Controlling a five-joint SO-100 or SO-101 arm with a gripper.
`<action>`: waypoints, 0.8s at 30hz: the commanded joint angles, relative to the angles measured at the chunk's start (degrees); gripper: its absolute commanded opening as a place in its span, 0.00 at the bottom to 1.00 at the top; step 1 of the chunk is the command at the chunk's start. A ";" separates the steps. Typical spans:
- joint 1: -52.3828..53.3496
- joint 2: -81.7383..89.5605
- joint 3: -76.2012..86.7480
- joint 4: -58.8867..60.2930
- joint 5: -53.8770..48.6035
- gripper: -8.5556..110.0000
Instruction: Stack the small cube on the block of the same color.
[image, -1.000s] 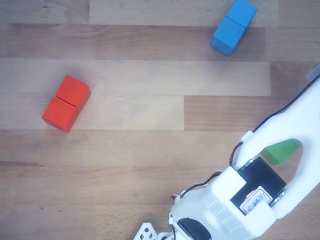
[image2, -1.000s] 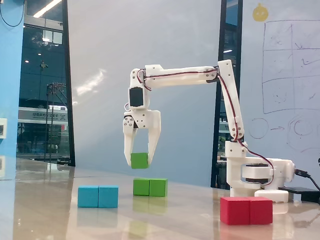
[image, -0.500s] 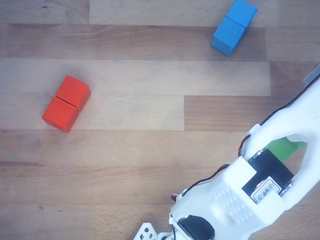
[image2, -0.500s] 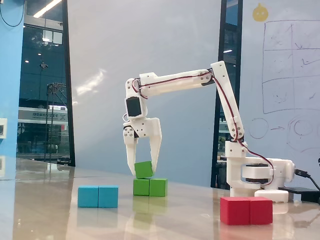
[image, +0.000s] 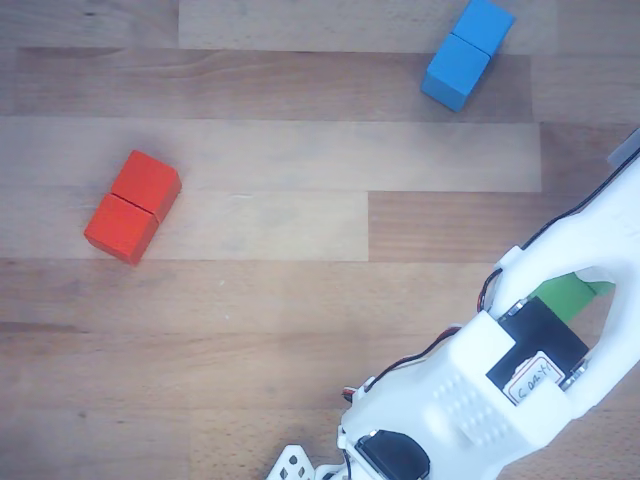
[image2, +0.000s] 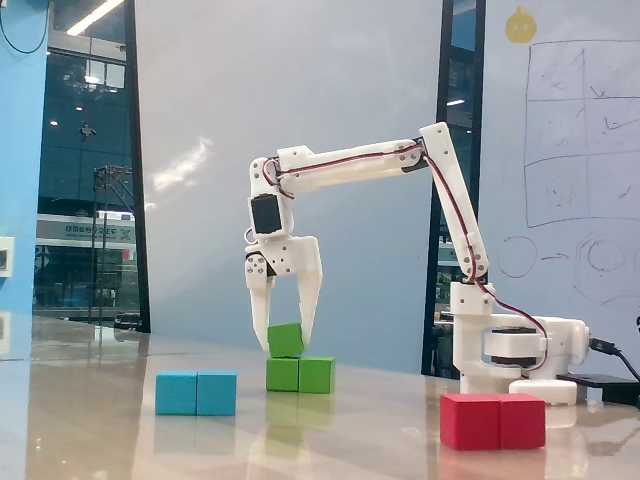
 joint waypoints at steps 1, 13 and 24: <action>-0.26 0.62 -4.57 0.97 -0.53 0.27; -0.62 1.93 -5.63 3.87 -0.53 0.33; -13.01 9.76 -5.54 4.22 0.18 0.33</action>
